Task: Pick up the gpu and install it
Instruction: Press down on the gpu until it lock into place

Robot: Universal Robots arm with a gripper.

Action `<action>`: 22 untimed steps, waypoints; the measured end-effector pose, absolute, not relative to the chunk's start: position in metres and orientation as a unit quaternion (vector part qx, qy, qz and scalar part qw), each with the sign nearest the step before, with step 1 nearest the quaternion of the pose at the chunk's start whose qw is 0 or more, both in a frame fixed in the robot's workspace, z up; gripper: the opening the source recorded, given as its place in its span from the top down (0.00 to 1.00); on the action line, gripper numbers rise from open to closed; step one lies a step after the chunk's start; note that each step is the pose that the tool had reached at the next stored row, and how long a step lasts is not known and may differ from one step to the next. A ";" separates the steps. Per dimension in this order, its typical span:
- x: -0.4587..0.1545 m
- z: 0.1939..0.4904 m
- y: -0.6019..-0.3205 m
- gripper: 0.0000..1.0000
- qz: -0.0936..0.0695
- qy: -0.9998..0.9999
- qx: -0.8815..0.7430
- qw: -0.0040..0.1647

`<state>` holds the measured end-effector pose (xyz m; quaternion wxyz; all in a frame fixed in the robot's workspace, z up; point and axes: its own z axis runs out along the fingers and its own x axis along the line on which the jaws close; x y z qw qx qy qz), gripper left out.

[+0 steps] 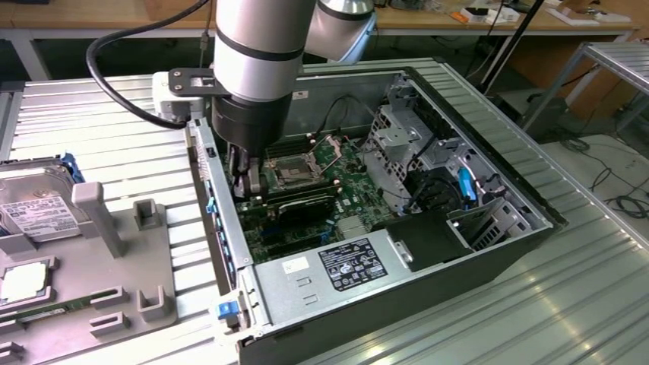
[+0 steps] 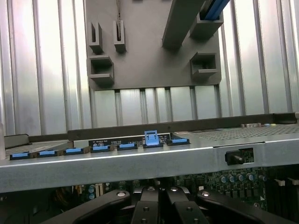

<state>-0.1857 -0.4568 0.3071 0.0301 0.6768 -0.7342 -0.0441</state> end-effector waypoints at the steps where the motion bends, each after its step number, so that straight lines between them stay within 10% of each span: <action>1: -0.186 0.307 -0.457 0.89 -0.044 -0.734 0.677 0.030; 22: -0.186 0.307 -0.457 0.89 -0.041 -0.734 0.677 0.027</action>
